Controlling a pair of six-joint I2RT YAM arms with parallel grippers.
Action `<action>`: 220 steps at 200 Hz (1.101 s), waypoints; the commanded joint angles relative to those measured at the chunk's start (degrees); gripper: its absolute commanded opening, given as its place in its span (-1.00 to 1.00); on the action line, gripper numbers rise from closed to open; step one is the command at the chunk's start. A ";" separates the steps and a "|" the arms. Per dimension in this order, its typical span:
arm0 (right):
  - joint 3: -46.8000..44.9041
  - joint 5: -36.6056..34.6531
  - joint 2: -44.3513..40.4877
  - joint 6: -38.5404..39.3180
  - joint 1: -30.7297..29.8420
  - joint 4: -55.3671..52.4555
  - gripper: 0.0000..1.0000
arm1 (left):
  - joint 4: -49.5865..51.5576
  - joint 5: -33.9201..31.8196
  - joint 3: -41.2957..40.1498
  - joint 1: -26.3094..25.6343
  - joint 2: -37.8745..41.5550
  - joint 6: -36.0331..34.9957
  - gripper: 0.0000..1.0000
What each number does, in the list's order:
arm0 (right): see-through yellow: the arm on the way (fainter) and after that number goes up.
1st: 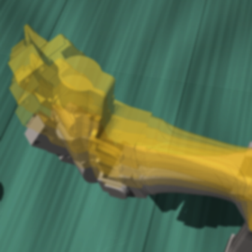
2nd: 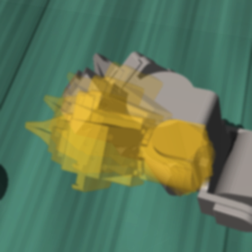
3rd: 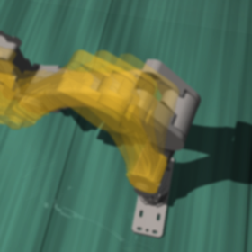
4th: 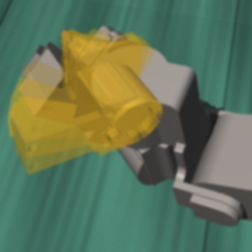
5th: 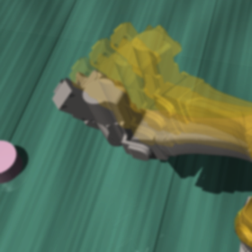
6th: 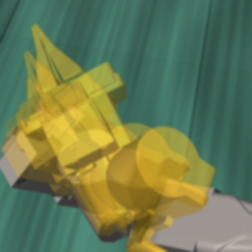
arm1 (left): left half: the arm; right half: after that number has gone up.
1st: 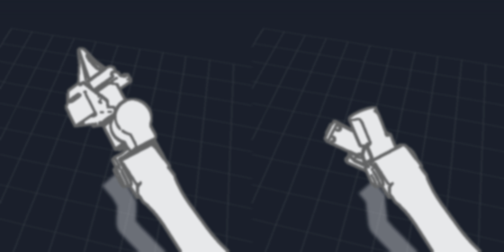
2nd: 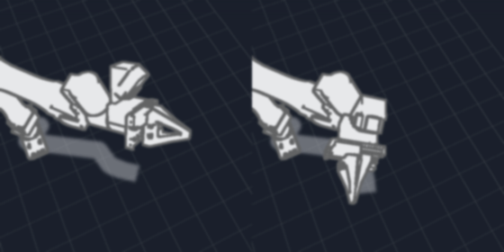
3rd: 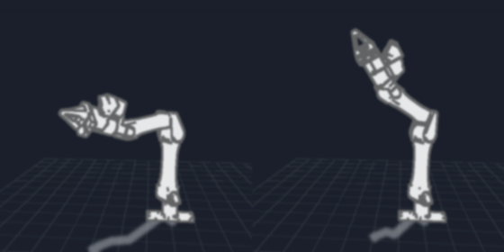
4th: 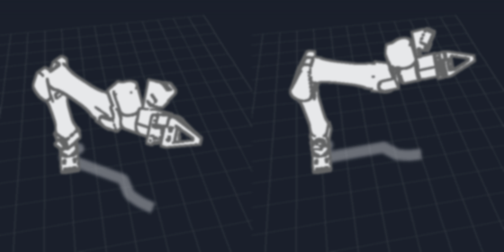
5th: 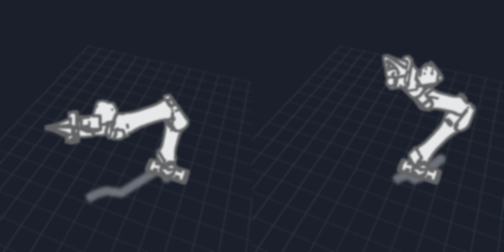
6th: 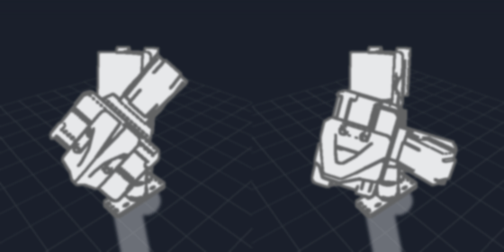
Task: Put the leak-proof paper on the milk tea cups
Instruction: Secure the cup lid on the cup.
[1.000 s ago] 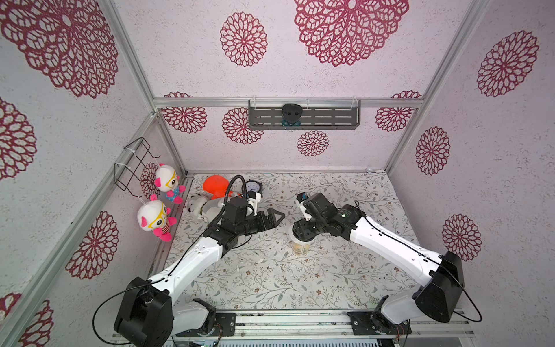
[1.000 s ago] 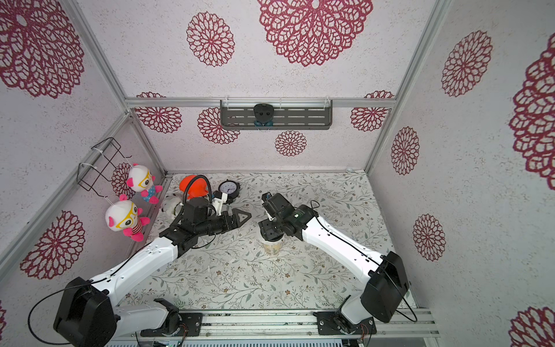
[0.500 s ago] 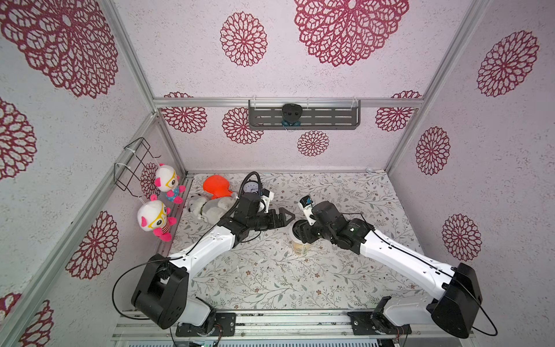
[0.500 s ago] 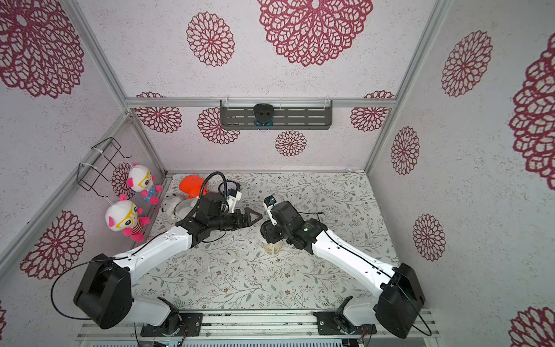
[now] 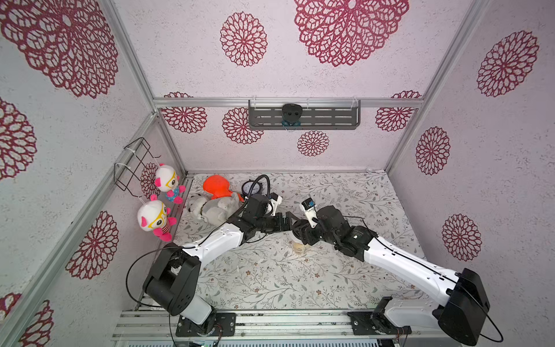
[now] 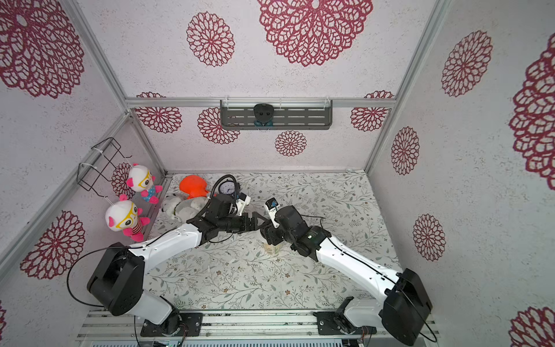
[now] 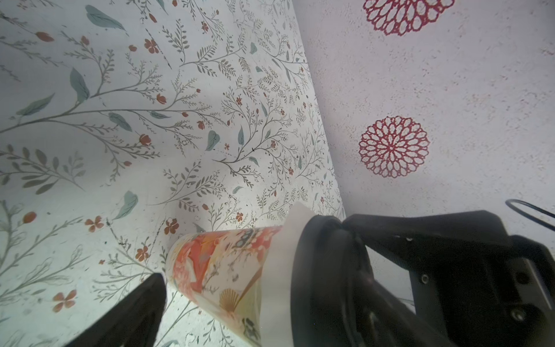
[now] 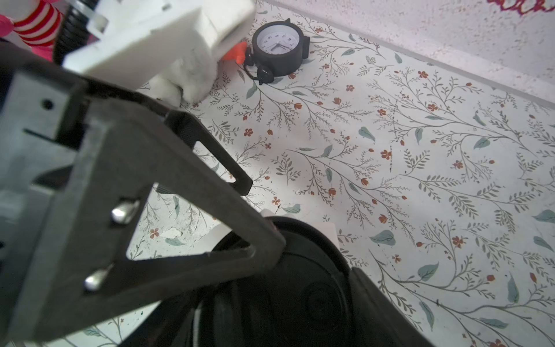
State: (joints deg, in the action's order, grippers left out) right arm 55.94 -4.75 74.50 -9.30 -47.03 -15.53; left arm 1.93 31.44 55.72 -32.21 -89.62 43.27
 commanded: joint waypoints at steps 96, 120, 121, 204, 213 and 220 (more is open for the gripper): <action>-6.28 5.26 -0.20 0.48 2.32 -8.82 0.45 | -6.42 -1.60 -8.17 -1.72 -2.18 2.17 0.66; -7.71 8.42 -2.25 -0.79 3.97 -6.22 0.49 | -6.54 -2.15 -8.87 -1.90 -2.40 2.17 0.62; -7.79 8.65 -2.39 -0.80 4.05 -6.11 0.49 | -6.57 -2.16 -8.92 -1.94 -2.40 2.17 0.62; -11.92 17.02 -6.56 -4.78 9.25 0.48 0.61 | -10.08 -3.45 -13.50 -2.78 -2.88 3.73 0.49; -11.91 17.23 -6.98 -5.17 9.57 0.76 0.62 | -10.14 -3.56 -13.86 -2.82 -2.84 3.83 0.47; -11.81 17.23 -7.27 -5.41 9.82 0.86 0.63 | -10.30 -3.58 -14.20 -2.89 -2.84 3.91 0.47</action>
State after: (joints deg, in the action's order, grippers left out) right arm 46.65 11.99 67.29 -10.37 -39.13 -4.95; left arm -18.63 30.13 46.09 -34.22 -89.60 48.95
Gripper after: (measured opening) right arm 0.809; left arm 0.740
